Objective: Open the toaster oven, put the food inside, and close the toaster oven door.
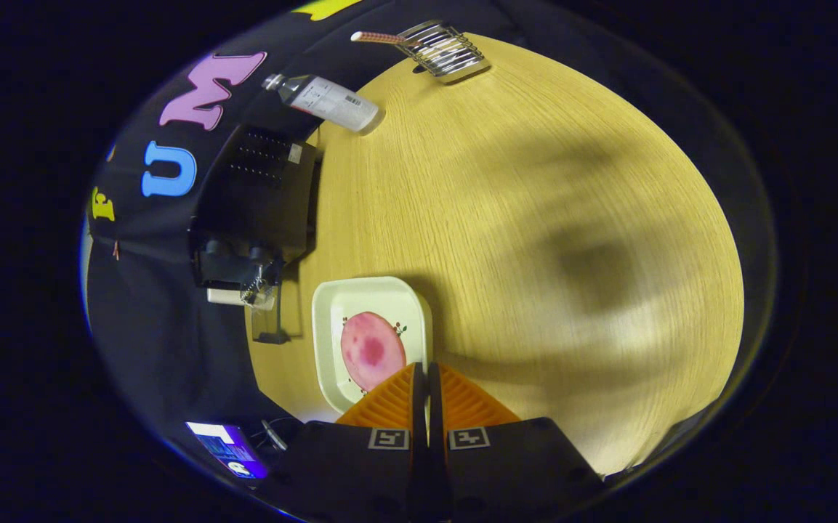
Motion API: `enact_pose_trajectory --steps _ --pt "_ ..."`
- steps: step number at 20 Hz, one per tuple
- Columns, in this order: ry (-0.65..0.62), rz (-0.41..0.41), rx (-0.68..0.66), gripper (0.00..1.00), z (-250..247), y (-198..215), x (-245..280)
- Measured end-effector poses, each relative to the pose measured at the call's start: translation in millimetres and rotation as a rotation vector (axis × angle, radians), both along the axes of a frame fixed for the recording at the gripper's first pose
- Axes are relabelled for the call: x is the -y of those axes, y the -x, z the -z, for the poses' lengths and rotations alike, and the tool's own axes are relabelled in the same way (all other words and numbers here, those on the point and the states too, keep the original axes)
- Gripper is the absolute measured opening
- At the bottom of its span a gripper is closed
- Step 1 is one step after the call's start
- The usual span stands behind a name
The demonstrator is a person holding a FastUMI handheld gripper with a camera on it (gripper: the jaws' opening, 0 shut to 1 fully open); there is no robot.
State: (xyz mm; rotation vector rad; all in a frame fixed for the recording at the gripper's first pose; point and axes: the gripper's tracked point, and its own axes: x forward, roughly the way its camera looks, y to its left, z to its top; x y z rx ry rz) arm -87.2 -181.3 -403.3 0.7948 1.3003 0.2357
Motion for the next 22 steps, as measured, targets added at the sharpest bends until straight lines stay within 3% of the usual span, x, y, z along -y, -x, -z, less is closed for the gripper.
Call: enact_pose_trajectory --steps 5,11,14,18,22 --pt "-0.080 0.107 0.045 0.06 -26.9 8.3 -19.2" --pt "-0.067 0.220 0.054 0.05 -60.6 35.0 -57.3" --pt "-0.110 0.281 0.033 0.05 -82.3 45.4 -98.3" --pt "-0.110 0.277 0.058 0.05 -104.5 52.4 -158.2" --pt "-0.156 0.373 0.063 0.05 -120.1 34.6 -217.1"
